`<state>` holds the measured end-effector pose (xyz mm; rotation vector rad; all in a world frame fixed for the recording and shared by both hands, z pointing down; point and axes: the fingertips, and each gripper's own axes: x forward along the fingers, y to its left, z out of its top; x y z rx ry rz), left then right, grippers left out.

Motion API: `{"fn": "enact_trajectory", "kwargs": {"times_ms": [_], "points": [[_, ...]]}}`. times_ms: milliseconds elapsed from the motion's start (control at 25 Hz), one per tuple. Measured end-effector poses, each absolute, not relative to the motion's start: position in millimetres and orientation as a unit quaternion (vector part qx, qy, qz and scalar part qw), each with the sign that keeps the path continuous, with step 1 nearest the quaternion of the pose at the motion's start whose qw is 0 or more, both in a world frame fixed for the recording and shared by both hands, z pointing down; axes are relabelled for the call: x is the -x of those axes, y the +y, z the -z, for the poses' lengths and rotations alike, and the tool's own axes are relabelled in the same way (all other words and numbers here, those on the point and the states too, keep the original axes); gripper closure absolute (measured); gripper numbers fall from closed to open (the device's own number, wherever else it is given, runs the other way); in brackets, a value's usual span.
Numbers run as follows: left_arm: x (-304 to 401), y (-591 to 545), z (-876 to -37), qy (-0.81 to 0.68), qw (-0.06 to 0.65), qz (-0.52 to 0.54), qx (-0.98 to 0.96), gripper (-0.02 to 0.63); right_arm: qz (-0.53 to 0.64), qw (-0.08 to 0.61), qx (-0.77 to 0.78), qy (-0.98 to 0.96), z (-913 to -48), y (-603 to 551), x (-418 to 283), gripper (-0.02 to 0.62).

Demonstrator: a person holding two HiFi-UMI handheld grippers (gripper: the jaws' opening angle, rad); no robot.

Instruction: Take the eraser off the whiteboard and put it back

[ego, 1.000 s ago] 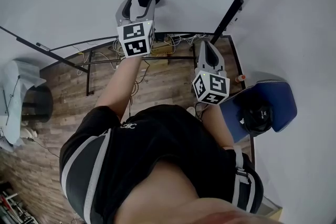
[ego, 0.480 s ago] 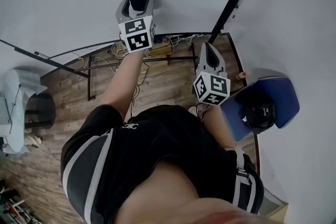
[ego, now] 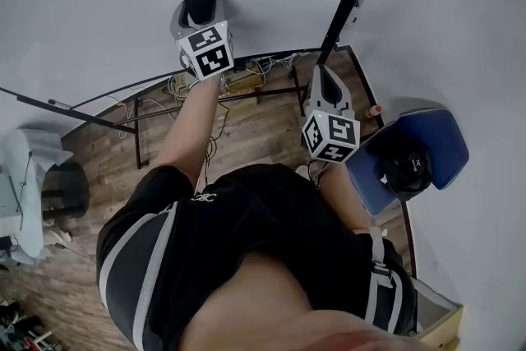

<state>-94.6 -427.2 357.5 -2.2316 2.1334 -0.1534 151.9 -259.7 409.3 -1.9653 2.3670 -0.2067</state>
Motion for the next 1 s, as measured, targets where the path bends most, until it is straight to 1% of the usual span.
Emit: {"fn": "enact_trajectory", "kwargs": {"times_ms": [320, 1000], "points": [[97.2, -423.2, -354.5, 0.706, 0.028, 0.045, 0.707, 0.337, 0.065, 0.03, 0.647, 0.759, -407.7, -250.9, -162.4, 0.59], [102.1, -386.5, -348.7, 0.701, 0.026, 0.035, 0.712, 0.341, 0.073, 0.03, 0.634, 0.769, -412.5, -232.3, -155.8, 0.589]]}}
